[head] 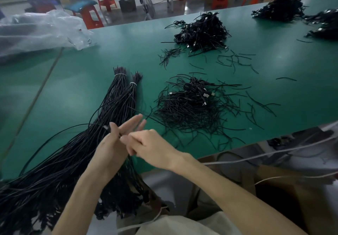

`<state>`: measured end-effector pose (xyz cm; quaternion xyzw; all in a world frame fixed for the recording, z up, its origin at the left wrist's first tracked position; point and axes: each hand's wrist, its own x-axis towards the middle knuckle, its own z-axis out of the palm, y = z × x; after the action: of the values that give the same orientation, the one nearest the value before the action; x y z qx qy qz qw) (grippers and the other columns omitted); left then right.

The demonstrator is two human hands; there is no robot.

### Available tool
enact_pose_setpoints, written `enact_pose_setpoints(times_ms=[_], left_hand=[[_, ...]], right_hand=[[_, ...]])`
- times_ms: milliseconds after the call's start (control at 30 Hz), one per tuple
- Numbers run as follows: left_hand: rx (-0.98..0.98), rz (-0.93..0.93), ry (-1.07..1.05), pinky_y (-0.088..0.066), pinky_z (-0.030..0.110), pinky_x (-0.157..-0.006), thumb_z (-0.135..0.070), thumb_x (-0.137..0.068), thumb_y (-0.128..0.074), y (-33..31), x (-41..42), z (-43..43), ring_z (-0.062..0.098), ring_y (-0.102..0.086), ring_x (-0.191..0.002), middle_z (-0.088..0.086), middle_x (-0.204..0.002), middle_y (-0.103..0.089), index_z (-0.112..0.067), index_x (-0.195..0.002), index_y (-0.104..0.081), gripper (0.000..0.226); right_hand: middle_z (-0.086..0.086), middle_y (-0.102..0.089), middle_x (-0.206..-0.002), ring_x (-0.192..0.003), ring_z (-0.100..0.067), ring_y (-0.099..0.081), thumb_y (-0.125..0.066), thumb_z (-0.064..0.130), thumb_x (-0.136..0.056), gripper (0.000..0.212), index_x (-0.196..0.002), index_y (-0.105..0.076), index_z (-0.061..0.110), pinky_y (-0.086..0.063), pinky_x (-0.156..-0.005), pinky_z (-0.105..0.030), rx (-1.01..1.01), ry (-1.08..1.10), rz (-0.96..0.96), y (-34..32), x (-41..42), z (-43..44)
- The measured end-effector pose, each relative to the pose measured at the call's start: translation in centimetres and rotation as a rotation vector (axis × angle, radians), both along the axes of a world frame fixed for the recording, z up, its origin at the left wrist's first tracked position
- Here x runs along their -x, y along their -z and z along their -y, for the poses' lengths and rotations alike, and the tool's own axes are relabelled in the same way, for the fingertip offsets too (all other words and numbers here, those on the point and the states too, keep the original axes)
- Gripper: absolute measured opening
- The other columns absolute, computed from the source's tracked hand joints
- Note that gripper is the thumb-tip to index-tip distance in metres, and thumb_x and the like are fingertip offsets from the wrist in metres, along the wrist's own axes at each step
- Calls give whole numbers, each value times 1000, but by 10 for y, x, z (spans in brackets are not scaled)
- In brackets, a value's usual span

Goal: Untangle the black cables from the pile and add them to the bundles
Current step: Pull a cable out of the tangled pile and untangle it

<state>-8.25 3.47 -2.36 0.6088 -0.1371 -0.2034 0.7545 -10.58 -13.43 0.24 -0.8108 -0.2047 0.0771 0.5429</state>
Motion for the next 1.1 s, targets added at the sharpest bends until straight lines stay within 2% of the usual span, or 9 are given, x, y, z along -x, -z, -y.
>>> enact_pose_setpoints(times_ms=[100,167,233,367,533,667,833,967,1100], left_hand=[[301,-117,-164,-56,16,-87,-53,-109,-27,-8,-4,-3,4,-69,-101,0,-140,-64,-10,-133,-66,62],[473,-157,-218,-44,12,-50,-46,-111,-36,-18,-3,-13,0,-46,-50,-14,-100,-68,-21,-98,-72,46],[486,-130,-172,-29,18,-38,-45,-110,-43,-31,1,-24,7,-24,-37,-13,-66,-53,-26,-80,-61,40],[-283,210,161,-34,23,-40,-57,-106,-45,-47,18,-28,16,-41,-37,-1,-57,-59,-21,-72,-65,53],[-964,260,398,-56,30,-78,-66,-93,-45,-28,25,-1,13,-69,-76,-5,-87,-73,-39,-118,-72,45],[-587,228,-74,-50,32,-109,-45,-100,-43,-12,15,-1,12,-65,-123,-6,-127,-73,-17,-125,-67,45],[-188,158,-72,-36,24,-116,-54,-109,-26,-9,14,4,14,-46,-144,-5,-156,-50,-18,-153,-46,60],[175,-11,-268,-58,21,-80,-48,-107,-33,-28,13,14,13,-73,-87,6,-114,-74,-14,-115,-77,57],[222,-1,-148,-34,16,-43,-51,-108,-42,-43,17,-3,7,-31,-41,-6,-63,-44,-18,-79,-64,49]], right_hand=[[12,-54,-53,-49,-1,-48,-47,43,-108,48,-73,-62,13,-41,-56,-13,48,-117,-115,19,5,-4],[13,-54,-53,-50,0,-48,-49,46,-107,49,-71,-61,15,-42,-57,-13,89,-165,-183,28,2,4],[17,-52,-50,-48,0,-46,-50,50,-105,51,-67,-58,17,-40,-57,-15,62,-154,-231,33,-5,14],[12,-49,-48,-46,-8,-38,-58,55,-100,60,-57,-53,14,-34,-53,-24,93,-73,-200,33,-25,24],[12,-46,-46,-44,-4,-40,-52,55,-102,63,-52,-46,18,-39,-62,-24,25,-27,-117,19,-34,18],[11,-49,-52,-48,-5,-42,-48,45,-107,55,-61,-54,16,-38,-59,-20,-132,-14,-96,12,-25,12],[-1,-50,-60,-53,-11,-42,-45,38,-109,48,-69,-57,13,-36,-56,-21,-288,-60,-173,26,-5,-1],[9,-49,-57,-51,-6,-41,-46,44,-108,51,-68,-54,14,-34,-56,-20,-133,-68,-162,50,3,-4],[11,-51,-61,-58,-4,-44,-51,34,-108,45,-69,-54,13,-38,-65,-21,-1,-5,-111,58,-12,15]])
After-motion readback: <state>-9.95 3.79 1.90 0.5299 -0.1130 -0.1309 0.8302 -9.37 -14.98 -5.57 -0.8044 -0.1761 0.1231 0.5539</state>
